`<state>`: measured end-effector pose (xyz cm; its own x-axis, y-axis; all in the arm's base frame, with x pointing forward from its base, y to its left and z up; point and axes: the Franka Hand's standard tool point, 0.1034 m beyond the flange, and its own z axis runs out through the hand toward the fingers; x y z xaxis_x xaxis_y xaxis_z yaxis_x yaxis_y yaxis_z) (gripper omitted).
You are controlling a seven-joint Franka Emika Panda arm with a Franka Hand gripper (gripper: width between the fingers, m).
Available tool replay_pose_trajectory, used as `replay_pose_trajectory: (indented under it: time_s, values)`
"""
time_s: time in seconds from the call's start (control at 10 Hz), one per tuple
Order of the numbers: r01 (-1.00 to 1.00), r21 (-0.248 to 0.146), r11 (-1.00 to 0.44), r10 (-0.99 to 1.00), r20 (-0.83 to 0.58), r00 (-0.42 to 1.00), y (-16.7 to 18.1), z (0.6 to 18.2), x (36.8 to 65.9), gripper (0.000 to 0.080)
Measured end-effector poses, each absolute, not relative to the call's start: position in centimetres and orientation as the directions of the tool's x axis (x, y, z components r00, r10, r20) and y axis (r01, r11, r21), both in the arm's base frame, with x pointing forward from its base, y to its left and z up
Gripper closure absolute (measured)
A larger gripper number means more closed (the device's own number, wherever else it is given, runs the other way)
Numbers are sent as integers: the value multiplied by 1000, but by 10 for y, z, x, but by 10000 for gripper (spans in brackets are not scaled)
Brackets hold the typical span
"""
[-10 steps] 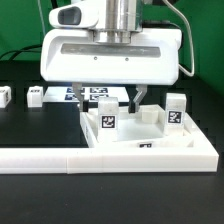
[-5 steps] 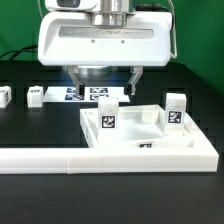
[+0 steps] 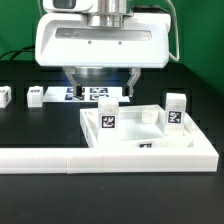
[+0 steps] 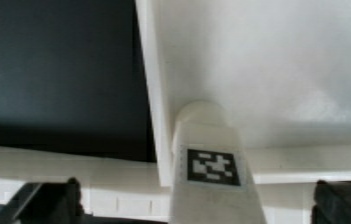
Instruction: Assemble square table
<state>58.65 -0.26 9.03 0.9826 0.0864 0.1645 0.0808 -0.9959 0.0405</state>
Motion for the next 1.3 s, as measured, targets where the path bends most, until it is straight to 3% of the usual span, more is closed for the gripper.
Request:
replay_pose_trajectory:
  time_s: [0.7, 1.0, 1.2, 1.3]
  values:
    - [86, 40, -995, 91, 162, 983, -5, 89, 585, 150]
    - [145, 36, -989, 148, 137, 979, -20, 79, 569, 150]
    - [130, 4, -992, 129, 111, 985, -27, 69, 560, 150]
    - [133, 6, -991, 133, 110, 985, -27, 69, 560, 150]
